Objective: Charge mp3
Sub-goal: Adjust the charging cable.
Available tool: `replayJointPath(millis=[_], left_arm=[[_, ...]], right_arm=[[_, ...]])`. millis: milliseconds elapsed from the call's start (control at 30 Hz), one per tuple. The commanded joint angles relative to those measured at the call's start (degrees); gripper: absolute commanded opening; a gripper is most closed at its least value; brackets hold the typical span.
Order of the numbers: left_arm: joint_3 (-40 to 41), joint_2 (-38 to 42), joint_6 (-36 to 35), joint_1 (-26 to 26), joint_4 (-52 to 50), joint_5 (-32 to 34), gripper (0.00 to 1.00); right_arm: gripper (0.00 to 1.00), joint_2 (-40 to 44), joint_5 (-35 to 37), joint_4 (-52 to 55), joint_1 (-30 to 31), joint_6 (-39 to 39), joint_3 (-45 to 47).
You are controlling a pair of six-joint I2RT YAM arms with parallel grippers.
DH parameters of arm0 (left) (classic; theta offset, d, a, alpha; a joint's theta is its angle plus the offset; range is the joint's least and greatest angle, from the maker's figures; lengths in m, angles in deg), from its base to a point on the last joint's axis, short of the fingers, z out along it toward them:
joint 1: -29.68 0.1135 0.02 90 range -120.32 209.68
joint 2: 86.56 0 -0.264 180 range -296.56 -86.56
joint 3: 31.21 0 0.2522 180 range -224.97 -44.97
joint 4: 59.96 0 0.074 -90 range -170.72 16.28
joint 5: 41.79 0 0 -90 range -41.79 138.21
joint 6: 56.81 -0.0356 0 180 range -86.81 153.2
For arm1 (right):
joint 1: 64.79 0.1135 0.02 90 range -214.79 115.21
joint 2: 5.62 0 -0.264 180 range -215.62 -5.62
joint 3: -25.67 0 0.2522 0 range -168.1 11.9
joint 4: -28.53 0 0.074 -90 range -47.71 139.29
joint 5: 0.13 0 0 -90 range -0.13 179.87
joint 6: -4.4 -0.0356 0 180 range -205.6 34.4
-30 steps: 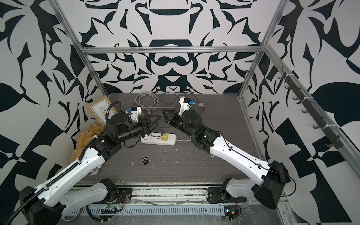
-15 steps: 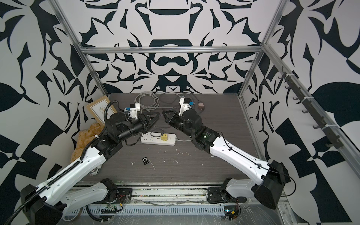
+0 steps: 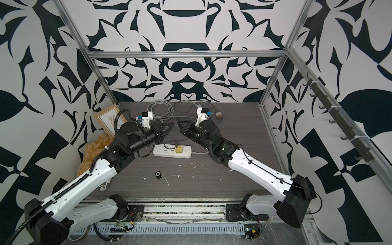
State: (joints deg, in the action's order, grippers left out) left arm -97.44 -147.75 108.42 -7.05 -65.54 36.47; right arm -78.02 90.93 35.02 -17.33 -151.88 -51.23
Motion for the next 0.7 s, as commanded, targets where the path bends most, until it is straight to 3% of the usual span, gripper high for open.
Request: replayJointPath(millis=[0,100,200,433,567,667], left_arm=[[0.08,0.02,-0.16,-0.02,1.29,0.17,0.0],[0.28,-0.33,-0.04,-0.04,2.3,-0.06,0.0],[1.24,0.14,0.19,-0.05,4.04,0.95,0.0],[1.85,0.19,-0.21,-0.14,4.78,1.43,0.0],[2.11,0.08,-0.07,-0.15,5.8,1.22,0.0],[1.84,-0.21,-0.04,-0.22,6.09,0.63,0.0]], right_arm=[[0.0,1.81,-1.93,-4.79,0.49,-0.42,0.38],[0.0,1.75,-2.45,-5.15,0.49,-1.73,0.37],[0.13,1.95,-2.64,-7.94,0.5,-4.12,2.03],[0.18,2.59,-3.16,-10.69,0.44,-6.53,3.99],[0.15,2.88,-3.26,-10.66,0.42,-6.75,4.38],[0.03,2.79,-3.51,-11.26,0.14,-7.02,4.61]])
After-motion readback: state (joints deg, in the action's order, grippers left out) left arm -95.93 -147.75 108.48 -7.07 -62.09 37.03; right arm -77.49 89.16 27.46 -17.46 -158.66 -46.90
